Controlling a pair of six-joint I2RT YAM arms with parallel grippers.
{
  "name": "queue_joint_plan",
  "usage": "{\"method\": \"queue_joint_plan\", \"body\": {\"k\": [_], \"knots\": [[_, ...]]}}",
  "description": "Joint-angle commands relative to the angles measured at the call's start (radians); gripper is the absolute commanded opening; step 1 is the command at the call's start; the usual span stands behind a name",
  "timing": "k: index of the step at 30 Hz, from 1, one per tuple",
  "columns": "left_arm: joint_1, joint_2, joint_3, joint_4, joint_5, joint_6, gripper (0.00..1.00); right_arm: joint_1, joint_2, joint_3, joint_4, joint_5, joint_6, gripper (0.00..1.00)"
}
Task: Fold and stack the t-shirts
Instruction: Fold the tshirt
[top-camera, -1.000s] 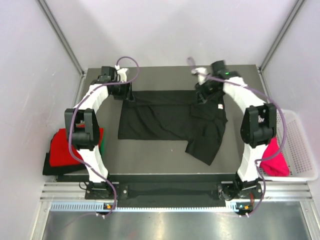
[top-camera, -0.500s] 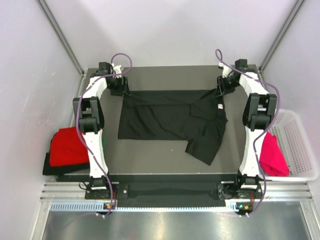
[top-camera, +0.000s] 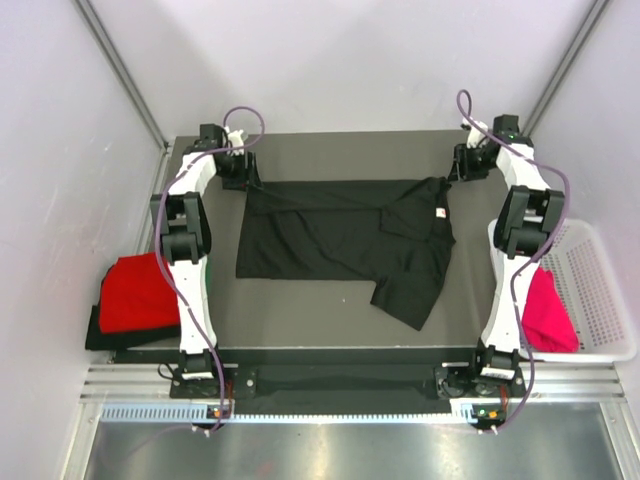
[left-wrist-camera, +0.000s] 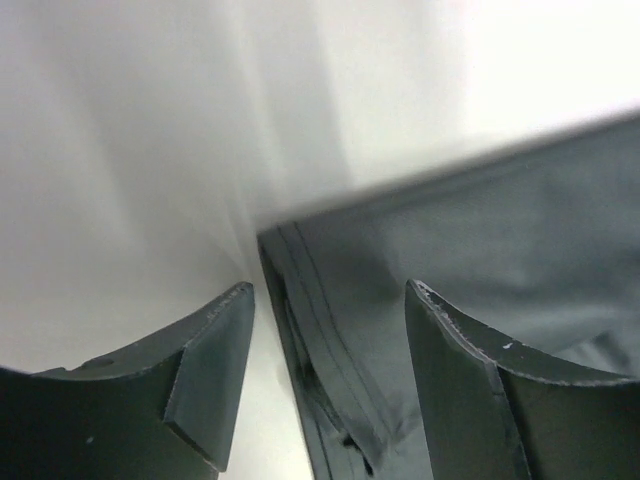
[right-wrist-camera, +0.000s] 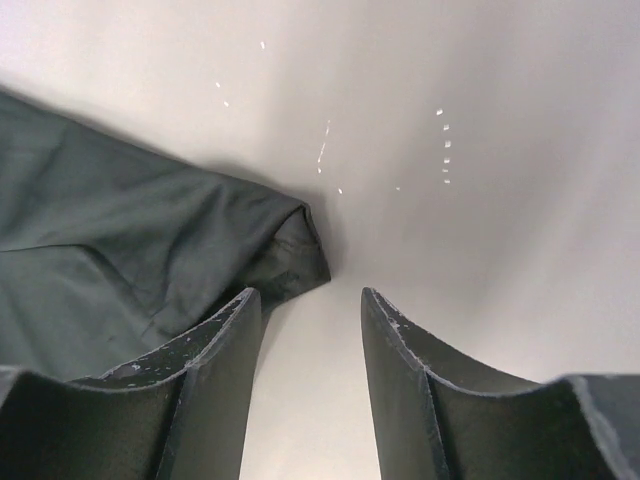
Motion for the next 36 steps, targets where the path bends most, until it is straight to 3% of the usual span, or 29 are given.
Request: {"method": "queue_joint_plan", "body": {"k": [1, 8, 13, 17, 19, 21, 36], "knots": [[0.003, 0.035, 0.055, 0.029, -0.005, -0.01, 0.67, 0.007, 0.056, 0.059, 0.0, -0.002, 0.001, 0.45], [0.005, 0.069, 0.071, 0.026, -0.017, -0.004, 0.64, 0.007, 0.099, 0.122, -0.012, 0.021, 0.014, 0.42], [0.006, 0.086, 0.081, 0.023, 0.007, -0.006, 0.5, 0.012, 0.122, 0.159, -0.015, 0.05, 0.034, 0.23], [0.006, 0.092, 0.083, 0.02, 0.02, 0.0, 0.32, 0.021, 0.121, 0.158, -0.038, 0.035, 0.012, 0.14], [0.006, 0.092, 0.084, 0.02, 0.024, 0.002, 0.16, 0.03, 0.121, 0.154, -0.044, 0.038, -0.009, 0.1], [0.006, 0.095, 0.087, 0.02, 0.02, 0.003, 0.0, 0.047, 0.119, 0.154, -0.05, 0.05, -0.02, 0.0], [0.029, 0.129, 0.152, 0.101, -0.023, -0.02, 0.0, 0.07, 0.164, 0.279, -0.003, 0.236, 0.035, 0.0]]}}
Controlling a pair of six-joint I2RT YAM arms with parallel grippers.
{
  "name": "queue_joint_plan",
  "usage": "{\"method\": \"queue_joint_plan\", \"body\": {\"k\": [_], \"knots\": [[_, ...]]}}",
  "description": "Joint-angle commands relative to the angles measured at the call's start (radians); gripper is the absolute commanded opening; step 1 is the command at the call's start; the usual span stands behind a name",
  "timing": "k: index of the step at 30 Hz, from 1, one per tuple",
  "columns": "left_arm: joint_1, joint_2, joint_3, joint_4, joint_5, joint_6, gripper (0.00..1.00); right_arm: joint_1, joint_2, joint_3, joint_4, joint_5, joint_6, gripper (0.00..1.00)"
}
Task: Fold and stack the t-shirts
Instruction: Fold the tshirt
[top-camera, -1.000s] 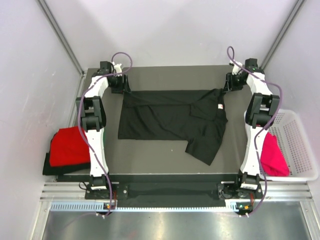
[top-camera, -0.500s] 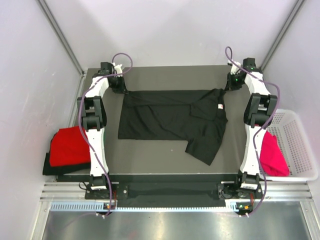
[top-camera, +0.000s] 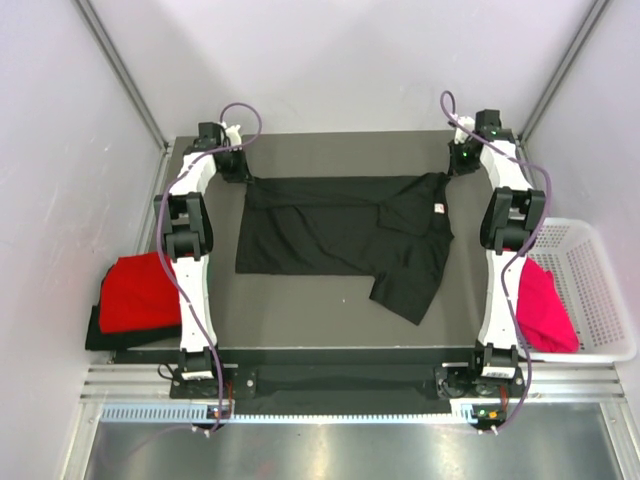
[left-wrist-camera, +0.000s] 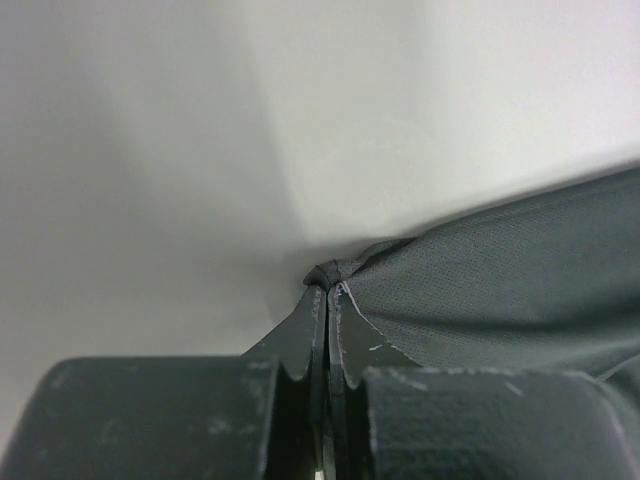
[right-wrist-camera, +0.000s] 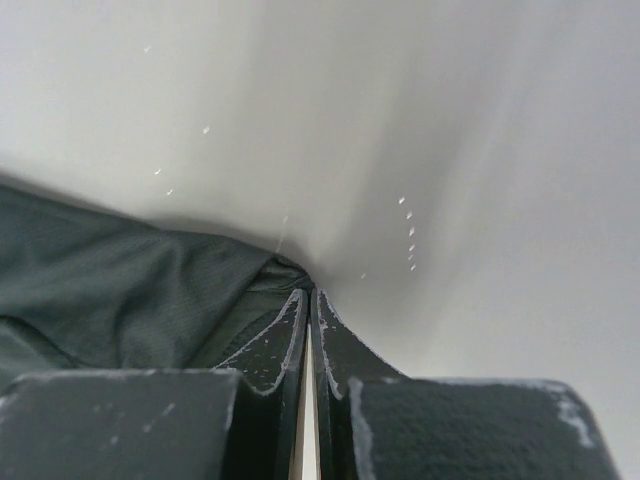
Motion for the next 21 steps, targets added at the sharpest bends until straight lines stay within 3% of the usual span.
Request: {"method": "queue_joint_plan", "body": {"k": [1, 8, 11, 12, 15, 16, 21], "knots": [[0.016, 0.036, 0.047, 0.061, -0.023, 0.003, 0.0, 0.008, 0.027, 0.072, 0.037, 0.071, 0.024, 0.0], [0.011, 0.07, 0.09, 0.111, -0.019, 0.004, 0.0, 0.034, 0.038, 0.085, 0.075, 0.138, 0.052, 0.01], [0.01, 0.068, 0.098, 0.135, -0.032, 0.003, 0.24, 0.054, 0.047, 0.099, 0.089, 0.16, 0.054, 0.01], [0.007, 0.065, 0.115, 0.138, -0.044, 0.002, 0.38, 0.059, 0.05, 0.105, 0.09, 0.186, 0.051, 0.03], [0.008, 0.027, 0.127, 0.136, -0.085, 0.002, 0.46, 0.074, 0.05, 0.131, 0.098, 0.275, 0.047, 0.21], [0.008, -0.019, 0.114, 0.142, -0.093, 0.002, 0.51, 0.077, 0.029, 0.133, 0.103, 0.299, 0.047, 0.33], [0.007, -0.275, -0.134, 0.308, -0.098, -0.077, 0.68, 0.079, -0.176, 0.009, 0.155, 0.359, 0.044, 0.43]]}}
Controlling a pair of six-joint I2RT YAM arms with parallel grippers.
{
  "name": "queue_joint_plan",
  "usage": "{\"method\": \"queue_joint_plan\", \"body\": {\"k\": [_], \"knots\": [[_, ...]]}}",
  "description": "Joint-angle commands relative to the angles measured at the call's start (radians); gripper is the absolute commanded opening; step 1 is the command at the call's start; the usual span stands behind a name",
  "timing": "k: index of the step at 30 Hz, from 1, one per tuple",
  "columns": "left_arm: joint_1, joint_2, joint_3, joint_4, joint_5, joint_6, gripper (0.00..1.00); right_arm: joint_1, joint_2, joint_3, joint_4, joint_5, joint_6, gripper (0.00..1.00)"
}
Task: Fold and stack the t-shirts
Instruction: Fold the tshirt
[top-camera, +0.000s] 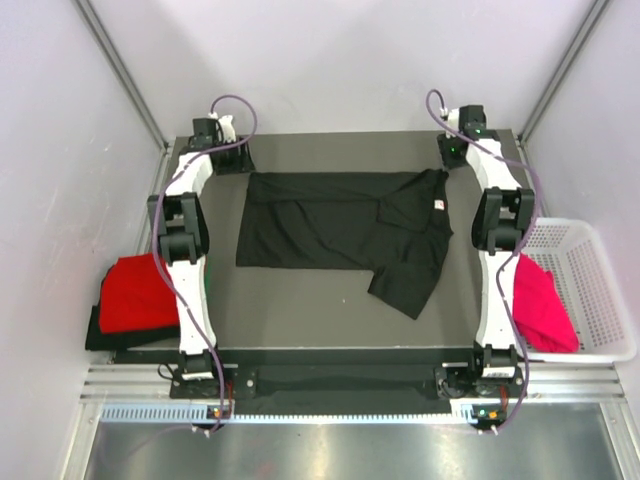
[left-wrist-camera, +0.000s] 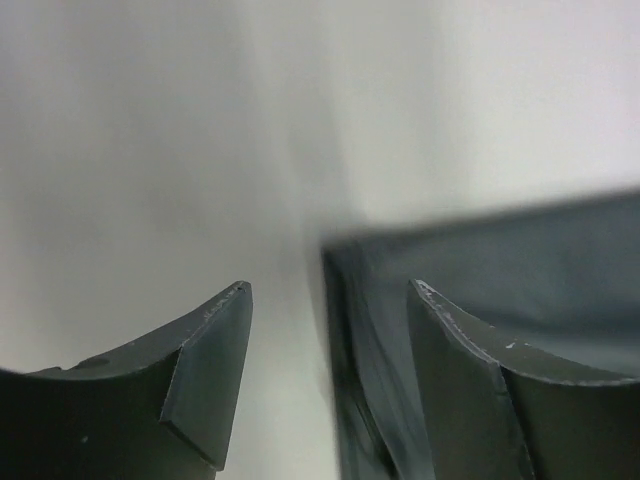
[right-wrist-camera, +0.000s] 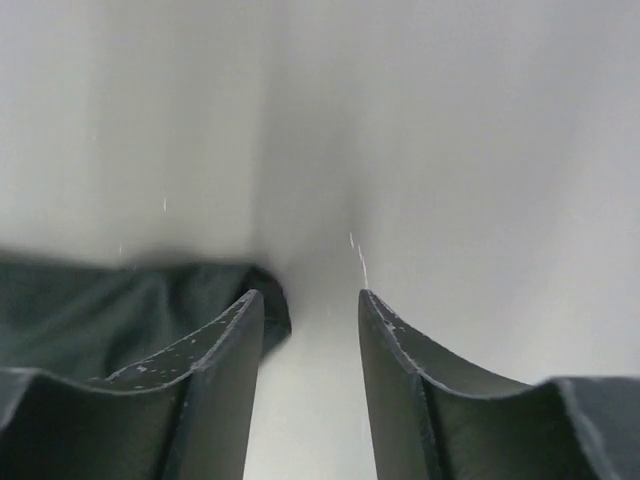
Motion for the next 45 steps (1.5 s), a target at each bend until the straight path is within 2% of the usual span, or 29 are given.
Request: {"method": "queue_joint_plan", "body": {"k": [1, 4, 5, 8, 11, 12, 13, 15, 17, 21, 23, 27, 32, 37, 45], "knots": [[0.006, -0.296, -0.103, 0.147, -0.003, -0.066, 0.68, 0.002, -0.245, -0.088, 0.088, 0.089, -0.001, 0.44], [-0.003, -0.415, -0.171, 0.096, 0.049, -0.086, 0.68, -0.004, -0.45, -0.312, 0.165, 0.079, -0.018, 0.46], [-0.009, -0.44, -0.186, 0.031, 0.057, -0.083, 0.68, -0.008, -0.506, -0.442, 0.188, 0.079, -0.026, 0.47], [-0.016, -0.537, -0.258, -0.091, 0.102, -0.024, 0.67, -0.013, -0.696, -0.642, 0.204, 0.063, -0.068, 0.47], [-0.019, -0.643, -0.385, -0.158, 0.129, 0.077, 0.65, -0.013, -0.862, -0.823, 0.129, -0.116, -0.159, 0.44], [-0.022, -0.67, -0.46, -0.195, 0.129, 0.101, 0.64, -0.011, -0.897, -0.862, 0.06, -0.242, -0.241, 0.43], [-0.02, -0.727, -0.496, -0.212, 0.128, 0.14, 0.62, -0.008, -0.966, -0.906, 0.035, -0.293, -0.277, 0.42], [-0.019, -0.784, -0.609, -0.243, 0.126, 0.174, 0.61, 0.004, -1.032, -1.047, -0.005, -0.352, -0.375, 0.41], [-0.02, -0.877, -0.686, -0.255, 0.126, 0.216, 0.57, 0.015, -1.127, -1.195, -0.002, -0.347, -0.433, 0.36], [-0.026, -1.026, -0.901, -0.242, 0.093, 0.259, 0.53, 0.015, -1.311, -1.386, -0.045, -0.428, -0.571, 0.36], [-0.028, -1.095, -0.956, -0.237, 0.057, 0.289, 0.53, 0.061, -1.371, -1.469, -0.088, -0.46, -0.689, 0.43], [-0.028, -1.195, -1.047, -0.245, 0.001, 0.313, 0.53, 0.163, -1.515, -1.552, -0.236, -0.507, -0.806, 0.46], [-0.028, -1.204, -1.067, -0.229, -0.018, 0.279, 0.55, 0.343, -1.588, -1.656, -0.234, -0.49, -0.825, 0.48], [-0.029, -1.142, -1.03, -0.245, -0.019, 0.259, 0.55, 0.494, -1.526, -1.729, -0.131, -0.392, -0.806, 0.48], [-0.028, -1.106, -1.03, -0.238, -0.044, 0.26, 0.55, 0.536, -1.399, -1.769, 0.021, -0.312, -0.809, 0.48]]}}
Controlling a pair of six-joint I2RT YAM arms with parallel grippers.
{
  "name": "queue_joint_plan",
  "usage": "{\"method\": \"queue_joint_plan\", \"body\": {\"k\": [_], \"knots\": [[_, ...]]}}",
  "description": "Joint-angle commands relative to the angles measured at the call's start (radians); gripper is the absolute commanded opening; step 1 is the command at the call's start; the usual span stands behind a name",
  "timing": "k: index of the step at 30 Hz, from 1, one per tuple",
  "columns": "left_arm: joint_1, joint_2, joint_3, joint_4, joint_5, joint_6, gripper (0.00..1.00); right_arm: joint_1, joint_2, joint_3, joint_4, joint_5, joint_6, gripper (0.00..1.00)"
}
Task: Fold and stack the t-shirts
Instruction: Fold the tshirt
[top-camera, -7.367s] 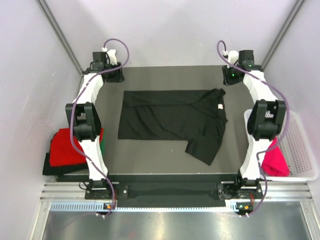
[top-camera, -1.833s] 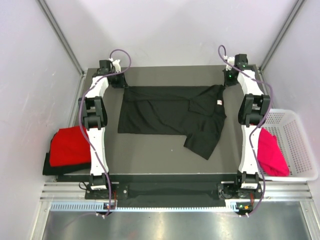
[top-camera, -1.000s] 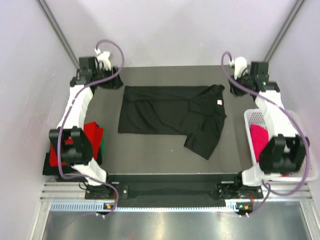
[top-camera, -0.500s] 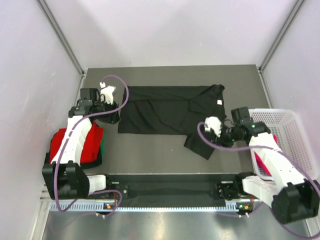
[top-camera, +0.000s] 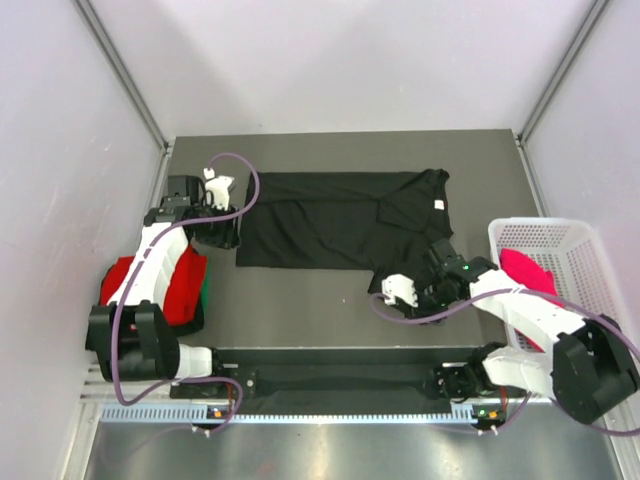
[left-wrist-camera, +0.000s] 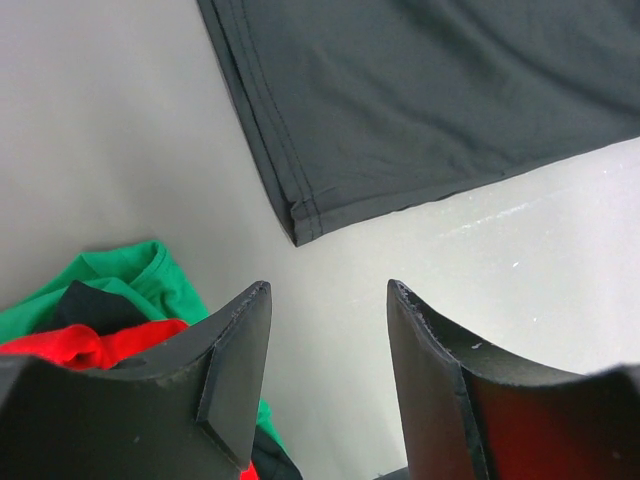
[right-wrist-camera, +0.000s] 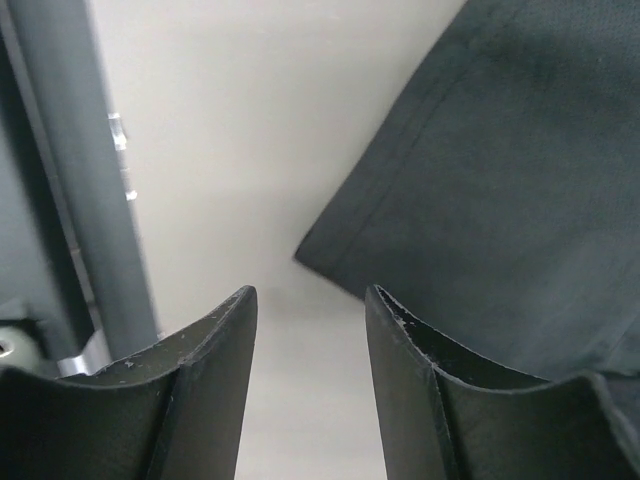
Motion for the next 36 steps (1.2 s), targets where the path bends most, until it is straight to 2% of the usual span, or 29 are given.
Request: {"method": "queue_joint_plan", "body": {"k": [1, 16, 17, 20, 21, 22, 24, 28, 32, 36], "knots": [[-0.004, -0.002, 0.025, 0.02, -0.017, -0.005, 0.55, 0.018, 0.051, 0.011, 0.106, 0.029, -0.024, 0.48], [-0.003, 0.01, 0.013, 0.022, -0.043, -0.005, 0.55, 0.073, 0.158, 0.033, 0.088, 0.025, -0.016, 0.46], [-0.004, 0.012, 0.012, 0.026, -0.041, -0.005, 0.55, 0.076, 0.158, 0.03, 0.087, 0.029, -0.014, 0.44], [-0.006, 0.033, 0.016, 0.028, -0.017, -0.008, 0.56, 0.086, 0.179, 0.036, 0.074, 0.029, -0.004, 0.26], [-0.006, 0.045, 0.019, 0.025, -0.009, -0.011, 0.56, 0.087, 0.184, 0.039, 0.073, 0.029, 0.001, 0.15], [-0.004, 0.062, 0.036, 0.016, -0.009, -0.016, 0.57, 0.089, 0.186, 0.05, 0.065, 0.029, 0.012, 0.09], [-0.004, 0.143, 0.076, -0.082, -0.004, -0.019, 0.57, 0.089, 0.17, 0.074, 0.051, 0.041, 0.03, 0.0], [-0.003, 0.28, 0.159, -0.194, -0.024, -0.007, 0.56, 0.087, 0.068, 0.126, 0.028, 0.061, 0.114, 0.0], [-0.006, 0.35, 0.162, -0.182, -0.021, -0.01, 0.55, 0.086, -0.004, 0.157, 0.03, 0.084, 0.167, 0.0], [-0.004, 0.4, 0.179, -0.173, -0.026, -0.017, 0.52, 0.076, -0.008, 0.142, 0.047, 0.104, 0.173, 0.0]]}}
